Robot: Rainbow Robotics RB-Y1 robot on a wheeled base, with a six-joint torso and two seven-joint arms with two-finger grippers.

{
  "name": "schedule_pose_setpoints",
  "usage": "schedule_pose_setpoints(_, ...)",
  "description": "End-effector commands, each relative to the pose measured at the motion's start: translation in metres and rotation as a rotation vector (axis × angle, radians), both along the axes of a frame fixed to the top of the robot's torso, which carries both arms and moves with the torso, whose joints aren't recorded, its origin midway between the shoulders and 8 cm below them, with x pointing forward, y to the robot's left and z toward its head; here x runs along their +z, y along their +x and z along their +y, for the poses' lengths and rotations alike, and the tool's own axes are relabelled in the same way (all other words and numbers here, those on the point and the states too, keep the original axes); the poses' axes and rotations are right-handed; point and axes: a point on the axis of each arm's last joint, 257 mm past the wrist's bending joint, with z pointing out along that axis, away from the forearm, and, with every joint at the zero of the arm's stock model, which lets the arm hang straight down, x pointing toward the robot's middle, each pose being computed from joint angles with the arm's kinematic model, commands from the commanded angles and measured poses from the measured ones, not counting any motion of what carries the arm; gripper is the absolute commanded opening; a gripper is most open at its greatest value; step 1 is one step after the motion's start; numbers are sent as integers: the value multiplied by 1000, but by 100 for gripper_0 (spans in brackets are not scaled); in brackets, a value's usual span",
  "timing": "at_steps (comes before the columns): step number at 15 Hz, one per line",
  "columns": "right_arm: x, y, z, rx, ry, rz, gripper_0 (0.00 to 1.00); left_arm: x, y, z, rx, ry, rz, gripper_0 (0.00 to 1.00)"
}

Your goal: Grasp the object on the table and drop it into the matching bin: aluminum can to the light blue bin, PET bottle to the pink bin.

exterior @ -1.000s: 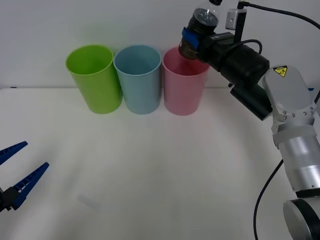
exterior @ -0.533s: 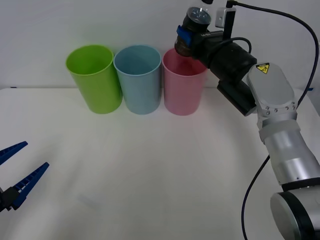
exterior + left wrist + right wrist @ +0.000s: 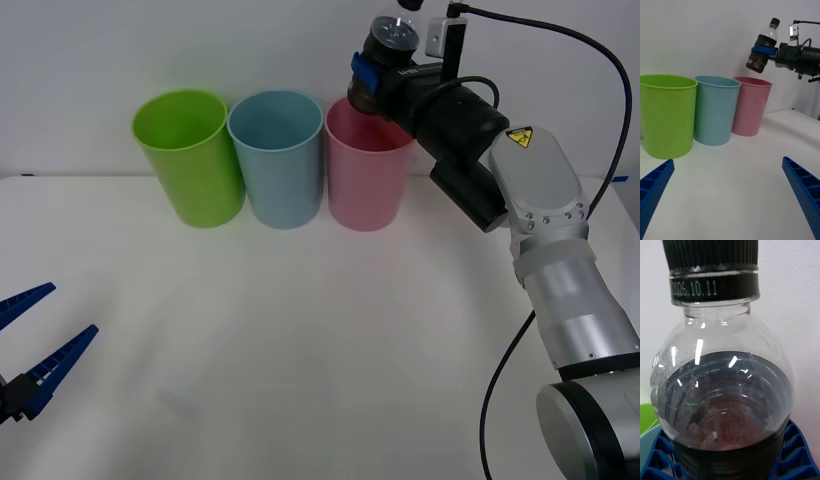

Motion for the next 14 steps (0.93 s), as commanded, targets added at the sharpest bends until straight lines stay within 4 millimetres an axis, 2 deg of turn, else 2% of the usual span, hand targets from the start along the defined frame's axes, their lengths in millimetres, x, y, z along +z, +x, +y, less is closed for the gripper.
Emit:
schedule_pose_setpoints(1,0,0,0,0,-4,-2,13,0,0,0,0,0,0,100)
schedule_pose_setpoints(2,1,0,0,0,-3,-4,27,0,0,0,0,0,0,100)
schedule_pose_setpoints(3,-1,0,0,-2,-7,-3,73,0,0,0,0,0,0,100)
schedule_pose_setpoints(4,1,0,1,0,-9,-7,99,0,0,0,0,0,0,100)
schedule_pose_setpoints(14,0,-4,-6,16,-29,-14,100,0,0,0,0,0,0,100)
